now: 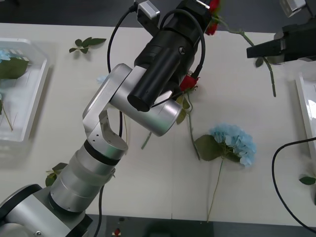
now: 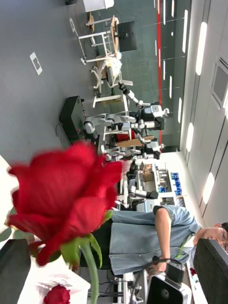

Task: Put the red flowers into the right box and the blue flowers into the left box

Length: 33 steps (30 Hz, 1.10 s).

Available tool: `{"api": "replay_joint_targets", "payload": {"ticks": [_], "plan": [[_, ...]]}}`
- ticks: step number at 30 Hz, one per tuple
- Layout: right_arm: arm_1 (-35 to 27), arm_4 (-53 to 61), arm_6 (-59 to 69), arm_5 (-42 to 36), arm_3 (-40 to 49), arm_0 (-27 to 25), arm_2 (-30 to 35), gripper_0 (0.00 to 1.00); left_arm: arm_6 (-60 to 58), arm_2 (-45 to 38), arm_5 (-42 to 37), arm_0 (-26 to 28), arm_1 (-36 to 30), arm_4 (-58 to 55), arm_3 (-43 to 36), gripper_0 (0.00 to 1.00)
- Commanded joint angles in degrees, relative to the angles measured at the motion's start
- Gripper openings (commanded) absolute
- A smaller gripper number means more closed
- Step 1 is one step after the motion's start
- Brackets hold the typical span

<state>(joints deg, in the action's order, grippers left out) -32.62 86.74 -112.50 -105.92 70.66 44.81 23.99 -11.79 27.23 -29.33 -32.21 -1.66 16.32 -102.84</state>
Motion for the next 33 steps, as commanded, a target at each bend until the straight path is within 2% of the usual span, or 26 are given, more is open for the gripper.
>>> {"api": "replay_joint_targets", "payload": {"ticks": [1, 10, 13, 20, 29, 33], "plan": [[-5.6, -2.1, 1.6, -0.9, 1.6, 1.7, 1.5, 0.00, -0.3, -2.1, 0.3, -1.5, -1.9, -0.2, -2.8, 1.00], [-13.3, -6.7, 2.2, 2.2, 1.7, -1.7, 2.2, 0.00, 0.7, -3.1, 0.3, -0.1, -9.8, -5.1, -8.0, 1.00], [-17.0, -10.3, 2.4, 5.5, 1.6, -4.0, 2.5, 0.00, 5.5, -3.5, 0.3, 3.7, -13.5, -6.1, -10.8, 1.00], [-21.2, -20.0, 2.6, 10.9, 1.6, -7.1, 4.1, 0.00, 26.4, -5.6, 0.3, 12.3, -18.1, -18.6, -15.8, 1.00], [-25.0, -30.7, 3.8, 17.1, 1.6, -12.2, 4.3, 0.00, 55.5, -8.5, 0.2, 22.2, -22.9, -31.1, -17.3, 1.00], [-25.0, -36.0, 4.4, 20.3, 1.6, -15.0, 5.4, 0.00, 69.2, -11.3, -5.9, 24.2, -24.0, -35.9, -17.4, 1.00]]}}
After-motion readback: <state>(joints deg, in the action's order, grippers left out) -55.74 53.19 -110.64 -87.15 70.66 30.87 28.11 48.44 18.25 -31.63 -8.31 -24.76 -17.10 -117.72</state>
